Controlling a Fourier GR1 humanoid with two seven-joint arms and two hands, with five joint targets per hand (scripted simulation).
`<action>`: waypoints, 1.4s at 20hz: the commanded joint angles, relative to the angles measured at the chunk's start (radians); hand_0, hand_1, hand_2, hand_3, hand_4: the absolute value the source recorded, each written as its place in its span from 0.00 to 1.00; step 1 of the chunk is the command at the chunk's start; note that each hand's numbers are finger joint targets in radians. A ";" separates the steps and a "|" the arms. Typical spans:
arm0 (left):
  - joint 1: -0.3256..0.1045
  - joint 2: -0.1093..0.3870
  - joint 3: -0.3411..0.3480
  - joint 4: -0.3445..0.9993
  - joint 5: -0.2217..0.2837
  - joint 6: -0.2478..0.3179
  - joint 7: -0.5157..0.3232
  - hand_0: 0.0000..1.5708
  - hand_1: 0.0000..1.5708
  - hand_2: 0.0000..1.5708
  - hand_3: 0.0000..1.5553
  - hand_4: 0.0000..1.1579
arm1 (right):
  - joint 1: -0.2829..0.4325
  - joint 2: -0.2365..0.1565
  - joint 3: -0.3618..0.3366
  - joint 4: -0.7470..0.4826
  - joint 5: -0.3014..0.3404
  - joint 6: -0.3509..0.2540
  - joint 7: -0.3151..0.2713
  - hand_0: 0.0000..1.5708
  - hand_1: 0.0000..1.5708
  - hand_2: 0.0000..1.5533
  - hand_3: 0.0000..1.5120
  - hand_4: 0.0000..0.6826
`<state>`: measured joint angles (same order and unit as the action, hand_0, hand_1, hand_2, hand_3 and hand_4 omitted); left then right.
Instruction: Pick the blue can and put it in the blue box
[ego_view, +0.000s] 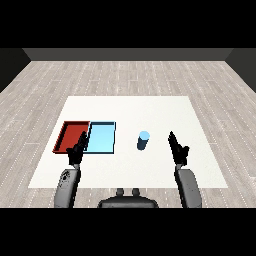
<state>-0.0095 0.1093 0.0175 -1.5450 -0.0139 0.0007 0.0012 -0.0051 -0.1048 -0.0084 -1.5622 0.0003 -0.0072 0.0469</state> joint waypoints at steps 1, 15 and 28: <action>-0.005 -0.009 0.013 -0.006 -0.005 -0.011 0.001 0.00 0.00 0.00 0.00 0.00 | -0.038 0.005 -0.022 0.027 0.006 0.012 -0.008 0.00 0.00 0.00 0.00 0.00; -0.017 -0.050 0.050 -0.117 0.110 -0.082 -0.330 0.00 0.00 0.00 0.00 0.00 | -0.200 0.007 -0.117 0.099 -0.205 0.174 -0.226 0.00 0.00 0.00 0.00 0.00; 0.017 -0.014 0.082 -0.084 0.135 -0.153 -0.396 0.00 0.00 0.00 0.00 0.00 | -0.234 0.064 -0.053 0.138 -0.172 0.138 -0.234 0.00 0.00 0.00 0.00 0.00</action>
<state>-0.0238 0.0764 0.0875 -1.6171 0.1008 -0.1173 -0.3904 -0.2267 -0.0842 -0.1013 -1.3840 -0.1783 0.1685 -0.2360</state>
